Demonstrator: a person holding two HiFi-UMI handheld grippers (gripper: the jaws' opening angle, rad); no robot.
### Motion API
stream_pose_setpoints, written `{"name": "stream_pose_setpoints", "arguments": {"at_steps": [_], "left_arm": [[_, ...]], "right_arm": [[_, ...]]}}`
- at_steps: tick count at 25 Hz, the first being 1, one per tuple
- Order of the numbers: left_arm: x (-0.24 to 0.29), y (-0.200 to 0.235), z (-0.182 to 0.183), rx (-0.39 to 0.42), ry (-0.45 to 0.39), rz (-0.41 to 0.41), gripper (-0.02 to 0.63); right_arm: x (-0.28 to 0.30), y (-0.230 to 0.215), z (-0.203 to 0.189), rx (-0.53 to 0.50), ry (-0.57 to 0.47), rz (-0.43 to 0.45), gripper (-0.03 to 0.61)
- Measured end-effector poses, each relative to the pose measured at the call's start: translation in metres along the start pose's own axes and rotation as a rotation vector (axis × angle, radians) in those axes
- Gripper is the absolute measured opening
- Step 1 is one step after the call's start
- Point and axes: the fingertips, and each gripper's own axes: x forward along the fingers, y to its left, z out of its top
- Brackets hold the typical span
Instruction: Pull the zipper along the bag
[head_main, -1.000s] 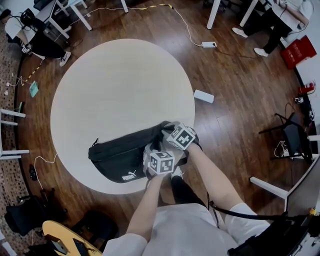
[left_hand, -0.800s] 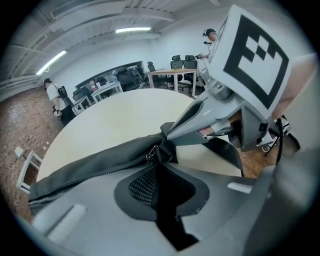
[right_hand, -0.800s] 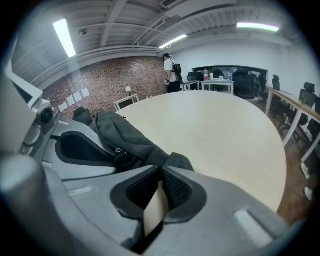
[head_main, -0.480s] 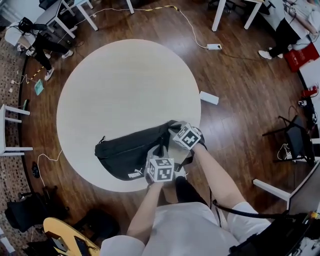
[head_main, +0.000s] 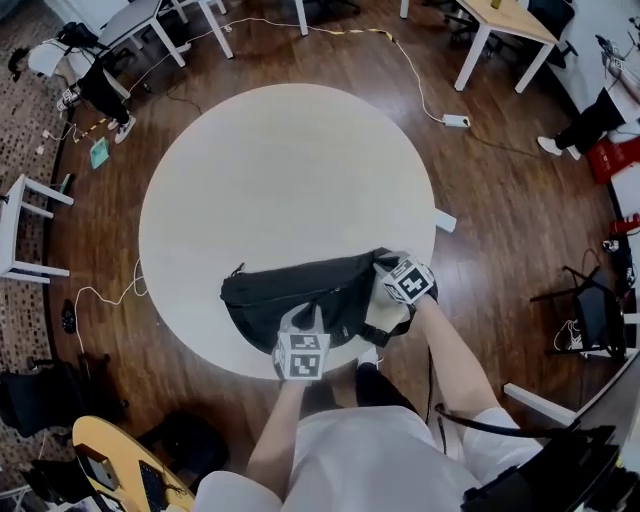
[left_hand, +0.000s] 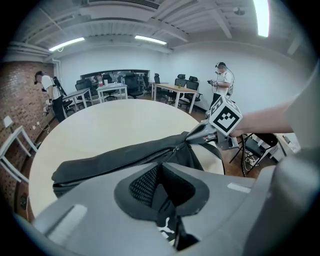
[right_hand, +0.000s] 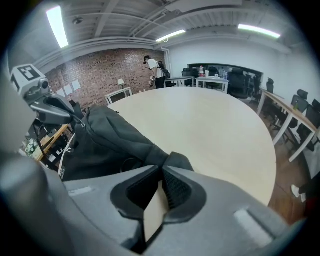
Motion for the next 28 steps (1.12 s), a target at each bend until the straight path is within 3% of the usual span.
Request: {"name": "stream_pose_setpoints", "arguments": {"at_steps": [6, 16, 22, 28], "left_arm": [[-0.042, 0.063, -0.012, -0.051, -0.031, 0.038, 0.041], [-0.087, 0.203, -0.062, -0.278, -0.058, 0.202, 0.041], [-0.068, 0.267, -0.081, -0.274, -0.008, 0.223, 0.043], [-0.025, 0.308, -0.1, -0.193, 0.054, 0.247, 0.043]], "right_arm": [[-0.001, -0.003, -0.002, 0.004, 0.075, -0.045, 0.012], [-0.003, -0.009, -0.009, 0.012, 0.225, -0.219, 0.008], [-0.006, -0.015, -0.01, 0.108, 0.223, -0.273, 0.006], [-0.003, -0.01, -0.006, 0.121, 0.244, -0.3, 0.005]]}}
